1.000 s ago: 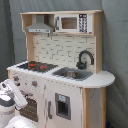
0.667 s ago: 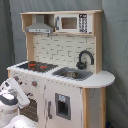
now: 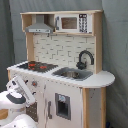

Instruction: Play with the kitchen

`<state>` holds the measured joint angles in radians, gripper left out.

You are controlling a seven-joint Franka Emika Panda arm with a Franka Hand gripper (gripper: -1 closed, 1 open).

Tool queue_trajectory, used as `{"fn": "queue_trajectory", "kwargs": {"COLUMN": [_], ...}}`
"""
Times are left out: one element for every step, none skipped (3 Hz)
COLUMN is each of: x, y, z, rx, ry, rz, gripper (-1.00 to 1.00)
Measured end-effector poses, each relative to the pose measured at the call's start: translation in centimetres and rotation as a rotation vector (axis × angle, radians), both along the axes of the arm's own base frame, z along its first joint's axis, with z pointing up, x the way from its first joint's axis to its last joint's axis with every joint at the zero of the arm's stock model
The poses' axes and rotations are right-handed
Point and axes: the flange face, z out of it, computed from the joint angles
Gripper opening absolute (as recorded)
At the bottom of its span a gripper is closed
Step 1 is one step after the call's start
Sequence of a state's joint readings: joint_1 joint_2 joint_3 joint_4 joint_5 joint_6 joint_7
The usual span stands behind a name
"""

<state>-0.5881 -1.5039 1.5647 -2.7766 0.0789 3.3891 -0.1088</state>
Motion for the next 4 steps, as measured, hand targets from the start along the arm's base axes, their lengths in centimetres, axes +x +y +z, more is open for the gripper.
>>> {"fn": "queue_trajectory", "kwargs": {"x": [1.4,2.4,3.8,5.4], "y": [-0.6,1.1,1.9,2.8], "z": [-0.4,-0.7,-0.8,-1.3], "rx": [0.039,0.102,0.166,0.207], "ry": [-0.001,-0.003,-0.010,-0.006], "rz": [0.017,0.032,0.026,0.023], "gripper": [1.00,1.00,1.00,1.00]}}
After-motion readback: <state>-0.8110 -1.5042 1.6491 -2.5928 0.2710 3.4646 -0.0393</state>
